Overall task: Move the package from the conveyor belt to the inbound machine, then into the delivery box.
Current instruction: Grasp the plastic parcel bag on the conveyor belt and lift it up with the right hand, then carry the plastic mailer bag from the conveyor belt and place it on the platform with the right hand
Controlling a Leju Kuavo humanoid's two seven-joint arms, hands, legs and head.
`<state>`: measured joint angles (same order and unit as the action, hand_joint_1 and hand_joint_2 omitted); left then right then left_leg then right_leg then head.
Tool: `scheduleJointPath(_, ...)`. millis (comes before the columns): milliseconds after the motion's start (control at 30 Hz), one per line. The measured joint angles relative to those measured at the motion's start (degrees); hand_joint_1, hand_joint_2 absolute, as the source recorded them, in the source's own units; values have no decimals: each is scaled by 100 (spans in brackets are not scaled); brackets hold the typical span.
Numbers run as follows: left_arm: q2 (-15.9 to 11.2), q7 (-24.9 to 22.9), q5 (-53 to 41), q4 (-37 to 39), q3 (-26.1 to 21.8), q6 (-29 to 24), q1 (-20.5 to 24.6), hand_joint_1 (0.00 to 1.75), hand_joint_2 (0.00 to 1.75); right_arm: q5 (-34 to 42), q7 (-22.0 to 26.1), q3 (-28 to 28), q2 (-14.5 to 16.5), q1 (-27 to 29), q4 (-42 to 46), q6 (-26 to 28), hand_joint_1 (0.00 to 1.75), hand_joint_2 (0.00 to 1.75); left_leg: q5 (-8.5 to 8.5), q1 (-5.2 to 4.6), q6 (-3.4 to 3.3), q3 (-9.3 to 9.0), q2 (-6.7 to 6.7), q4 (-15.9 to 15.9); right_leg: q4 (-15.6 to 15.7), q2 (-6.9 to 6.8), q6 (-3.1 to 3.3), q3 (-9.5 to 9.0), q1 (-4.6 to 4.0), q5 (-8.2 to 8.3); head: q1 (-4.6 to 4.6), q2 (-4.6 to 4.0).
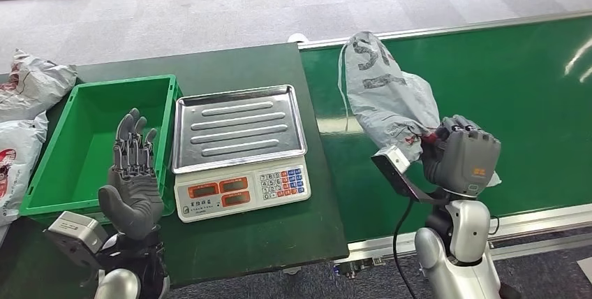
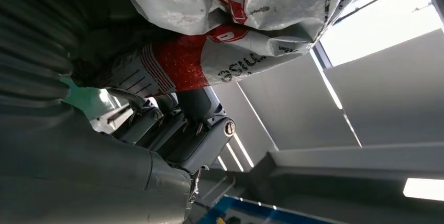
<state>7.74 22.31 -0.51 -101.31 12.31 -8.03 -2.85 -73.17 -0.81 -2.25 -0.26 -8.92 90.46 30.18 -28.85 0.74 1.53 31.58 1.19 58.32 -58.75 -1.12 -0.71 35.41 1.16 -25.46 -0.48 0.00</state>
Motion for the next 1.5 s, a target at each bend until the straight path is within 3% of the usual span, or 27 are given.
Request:
scheduleJointPath(233,0,107,162,117,12,-14,113,0,0,-284,381,-583,-17,-941,-68,40,175,175,1,0,1,35,2,0,0,2,1,-1,0,2,0,0)
scheduleJointPath(500,0,144,299,362,98,49,372,0,0,-578,403,-1984,33,-2373,-930,-541,175,175,20,5,3,0,0,0,-5,1,6,4,-5,14,-1,0)
scheduleJointPath(667,-2,169,512,494,105,87,427,0,0,-353,546,-2945,227,-3020,-1638,-565,175,175,20,5,3,-2,1,0,-5,0,7,6,-6,13,-1,0)
scheduleJointPath(900,-43,224,963,623,104,83,563,0,0,68,498,-3773,588,-3312,-2351,-558,175,175,20,6,4,1,-4,0,-4,-4,7,7,-8,13,-1,0)
scheduleJointPath(1233,-85,262,1105,697,103,62,680,0,0,297,588,-3933,866,-3232,-3479,-185,166,175,19,5,4,0,-5,1,-3,-3,7,7,-8,13,-1,0)
scheduleJointPath(1267,-85,261,1105,697,103,62,682,0,0,285,583,-3935,884,-3209,-3576,-156,136,175,19,5,4,0,-5,1,-3,-3,7,8,-8,13,-1,0)
scheduleJointPath(1367,-85,258,1104,697,103,62,684,0,0,266,579,-3957,919,-3179,-3776,-123,12,175,19,5,4,0,-3,0,-3,-2,7,9,-8,13,-1,0)
scheduleJointPath(1400,-85,254,1101,698,103,62,685,0,0,249,575,-3966,928,-3177,-3833,-121,0,175,19,5,4,0,-3,0,-3,-2,7,9,-8,13,-1,0)
scheduleJointPath(1500,-85,237,1083,703,104,62,691,0,0,92,510,-3993,954,-3166,-4003,-106,0,175,19,5,4,0,-4,0,-3,-2,7,9,-8,13,-1,0)
